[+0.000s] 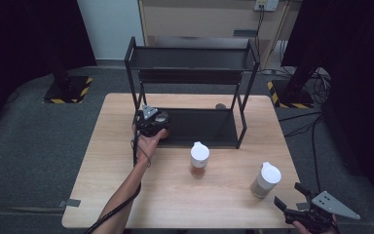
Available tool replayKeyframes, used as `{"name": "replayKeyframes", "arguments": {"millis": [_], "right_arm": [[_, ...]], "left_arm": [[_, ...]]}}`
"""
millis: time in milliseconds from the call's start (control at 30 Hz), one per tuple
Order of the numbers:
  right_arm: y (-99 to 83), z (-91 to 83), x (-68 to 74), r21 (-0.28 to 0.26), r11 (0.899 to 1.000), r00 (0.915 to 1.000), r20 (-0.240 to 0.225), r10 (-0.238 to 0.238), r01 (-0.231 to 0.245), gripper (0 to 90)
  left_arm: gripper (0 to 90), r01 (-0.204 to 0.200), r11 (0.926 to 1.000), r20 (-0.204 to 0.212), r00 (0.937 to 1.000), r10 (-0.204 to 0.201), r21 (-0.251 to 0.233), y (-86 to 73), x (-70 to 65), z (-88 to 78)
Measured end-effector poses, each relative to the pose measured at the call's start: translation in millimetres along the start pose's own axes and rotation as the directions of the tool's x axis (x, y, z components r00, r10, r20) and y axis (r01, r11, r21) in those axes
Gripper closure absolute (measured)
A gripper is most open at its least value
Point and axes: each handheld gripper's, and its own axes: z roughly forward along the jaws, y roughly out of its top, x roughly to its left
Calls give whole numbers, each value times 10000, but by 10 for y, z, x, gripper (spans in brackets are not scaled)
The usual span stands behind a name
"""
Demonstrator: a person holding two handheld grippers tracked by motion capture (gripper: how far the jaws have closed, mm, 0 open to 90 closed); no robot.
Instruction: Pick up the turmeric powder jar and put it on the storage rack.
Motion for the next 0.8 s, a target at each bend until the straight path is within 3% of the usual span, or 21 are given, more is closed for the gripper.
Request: {"name": "replayKeyframes", "arguments": {"millis": [600, 800], "right_arm": [[-1, -4, -3, -11, 10000, 10000, -21, 7, -7, 52], [-1, -4, -4, -19, 10000, 10000, -48, -7, 7, 53]], "left_arm": [[343, 226, 9997, -65, 9997, -226, 119, -31, -5, 71], [342, 137, 9999, -70, 9999, -137, 103, -40, -12, 74]]}}
